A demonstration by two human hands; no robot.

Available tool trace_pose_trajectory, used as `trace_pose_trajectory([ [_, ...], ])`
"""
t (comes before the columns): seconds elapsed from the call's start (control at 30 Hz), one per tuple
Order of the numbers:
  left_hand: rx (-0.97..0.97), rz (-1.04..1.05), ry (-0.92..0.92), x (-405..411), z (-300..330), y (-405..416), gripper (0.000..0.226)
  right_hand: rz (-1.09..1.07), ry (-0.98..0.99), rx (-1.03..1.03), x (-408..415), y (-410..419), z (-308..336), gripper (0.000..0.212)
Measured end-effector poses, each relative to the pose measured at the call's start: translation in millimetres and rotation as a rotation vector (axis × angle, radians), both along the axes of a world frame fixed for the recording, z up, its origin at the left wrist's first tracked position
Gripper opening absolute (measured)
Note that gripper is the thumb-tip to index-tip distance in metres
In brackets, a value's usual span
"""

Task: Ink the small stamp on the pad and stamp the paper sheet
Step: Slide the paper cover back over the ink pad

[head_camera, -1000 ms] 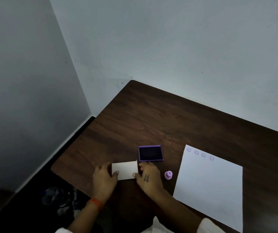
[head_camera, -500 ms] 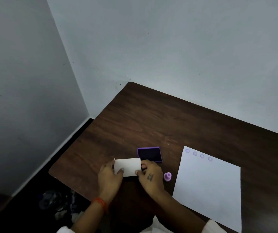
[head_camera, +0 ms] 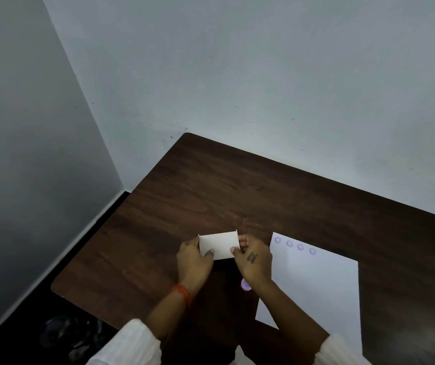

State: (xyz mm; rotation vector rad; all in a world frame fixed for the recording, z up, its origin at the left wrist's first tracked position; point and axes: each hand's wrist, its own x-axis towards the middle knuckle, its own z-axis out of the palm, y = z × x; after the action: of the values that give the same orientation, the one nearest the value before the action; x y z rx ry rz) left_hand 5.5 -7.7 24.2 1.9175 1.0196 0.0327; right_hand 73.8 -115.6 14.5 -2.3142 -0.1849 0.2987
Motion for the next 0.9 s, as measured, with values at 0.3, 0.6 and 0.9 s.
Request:
trace_pose_trajectory([
  [0.3,-0.009,0.013,0.07,-2.7,-16.9,-14.3,0.049,-0.02,0.099,-0.068,-5.3,-3.0,-18.0,0.028],
  [0.6,0.015,0.024,0.038,-5.0,-21.5,-12.7,0.046,0.016,0.096,-0.094,-2.4,-1.0,-20.5,0.03],
  [0.9,0.036,0.022,0.024,-1.6,-25.2,-11.3,0.045,-0.016,0.114,-0.1,0.0,0.5,-26.9,0.027],
])
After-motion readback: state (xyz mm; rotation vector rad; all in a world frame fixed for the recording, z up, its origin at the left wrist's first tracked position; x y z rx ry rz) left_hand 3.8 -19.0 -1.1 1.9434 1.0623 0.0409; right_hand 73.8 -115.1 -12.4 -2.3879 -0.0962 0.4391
